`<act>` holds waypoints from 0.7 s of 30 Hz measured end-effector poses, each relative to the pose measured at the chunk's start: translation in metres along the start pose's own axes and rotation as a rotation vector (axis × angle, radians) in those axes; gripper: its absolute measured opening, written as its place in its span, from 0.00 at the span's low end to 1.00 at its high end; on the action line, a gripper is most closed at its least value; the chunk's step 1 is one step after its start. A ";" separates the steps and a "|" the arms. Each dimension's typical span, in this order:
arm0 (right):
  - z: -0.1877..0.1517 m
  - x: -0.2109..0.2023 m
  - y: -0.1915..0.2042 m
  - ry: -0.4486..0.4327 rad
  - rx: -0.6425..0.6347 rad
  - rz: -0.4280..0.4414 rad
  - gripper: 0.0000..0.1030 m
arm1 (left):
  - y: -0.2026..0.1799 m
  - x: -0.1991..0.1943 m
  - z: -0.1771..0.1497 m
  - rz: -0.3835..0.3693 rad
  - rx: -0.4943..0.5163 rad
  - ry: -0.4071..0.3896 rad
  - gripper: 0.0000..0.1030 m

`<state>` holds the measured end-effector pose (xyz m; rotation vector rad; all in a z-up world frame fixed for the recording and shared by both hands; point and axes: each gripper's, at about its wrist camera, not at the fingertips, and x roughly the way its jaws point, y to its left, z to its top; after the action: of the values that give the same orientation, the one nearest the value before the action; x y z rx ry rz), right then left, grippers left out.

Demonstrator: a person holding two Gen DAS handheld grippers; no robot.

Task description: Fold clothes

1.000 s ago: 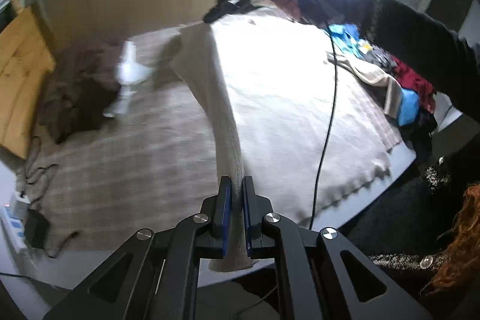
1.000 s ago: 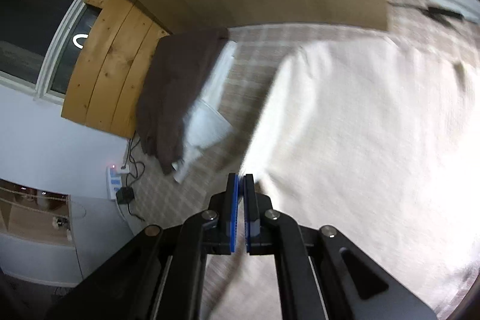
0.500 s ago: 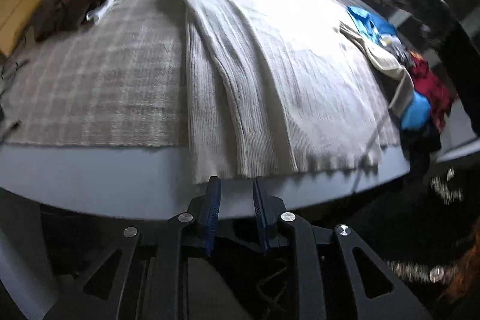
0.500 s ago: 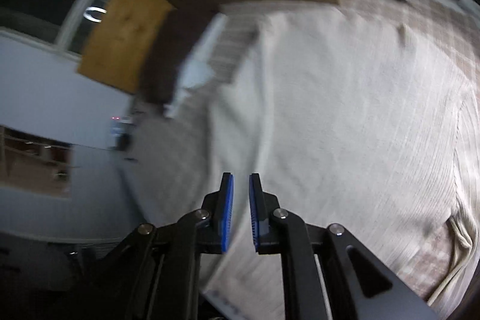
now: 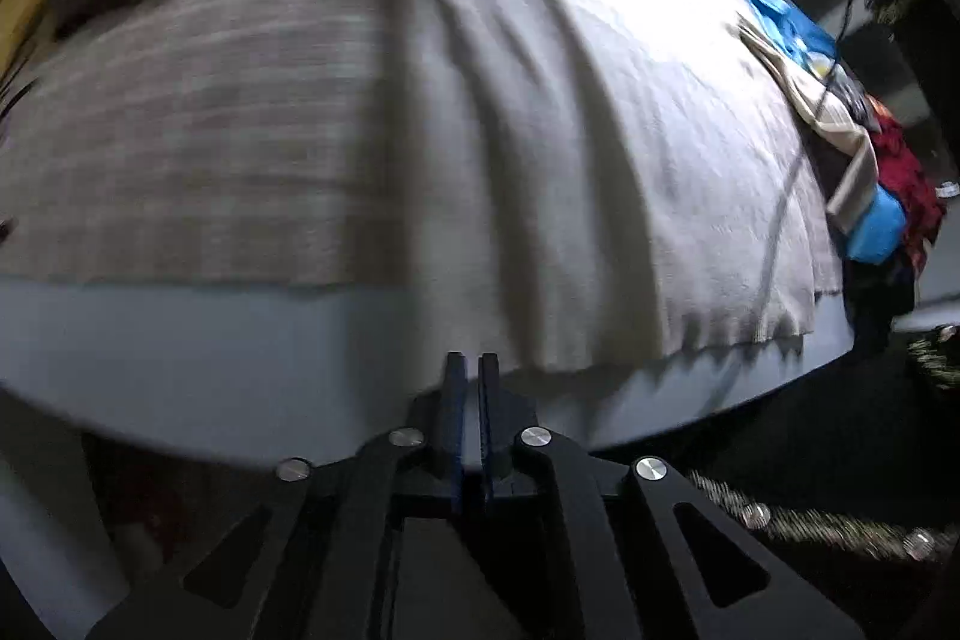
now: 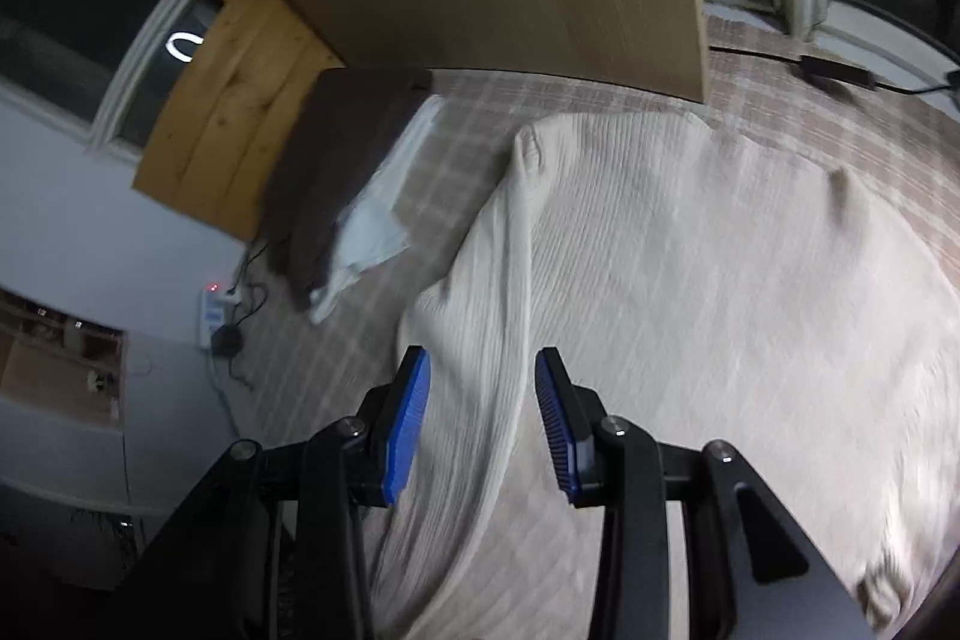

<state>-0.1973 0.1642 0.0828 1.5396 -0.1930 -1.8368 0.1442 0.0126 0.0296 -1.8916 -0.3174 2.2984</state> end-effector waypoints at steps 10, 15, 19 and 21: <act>0.060 0.112 -0.022 0.019 0.069 -0.008 0.35 | 0.021 0.014 0.175 -0.077 -0.001 -0.220 0.27; 0.062 0.123 -0.028 0.011 0.075 0.004 0.35 | 0.027 0.052 0.214 -0.129 -0.024 -0.190 0.28; 0.063 0.123 -0.033 -0.032 0.061 -0.014 0.08 | 0.030 0.063 0.227 -0.085 -0.021 -0.209 0.21; 0.065 0.122 -0.037 -0.061 0.062 -0.075 0.08 | 0.034 0.058 0.226 -0.053 -0.025 -0.207 0.21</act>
<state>-0.2751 0.0963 -0.0161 1.5527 -0.2258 -1.9543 -0.0881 -0.0211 0.0071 -1.6371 -0.4167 2.4687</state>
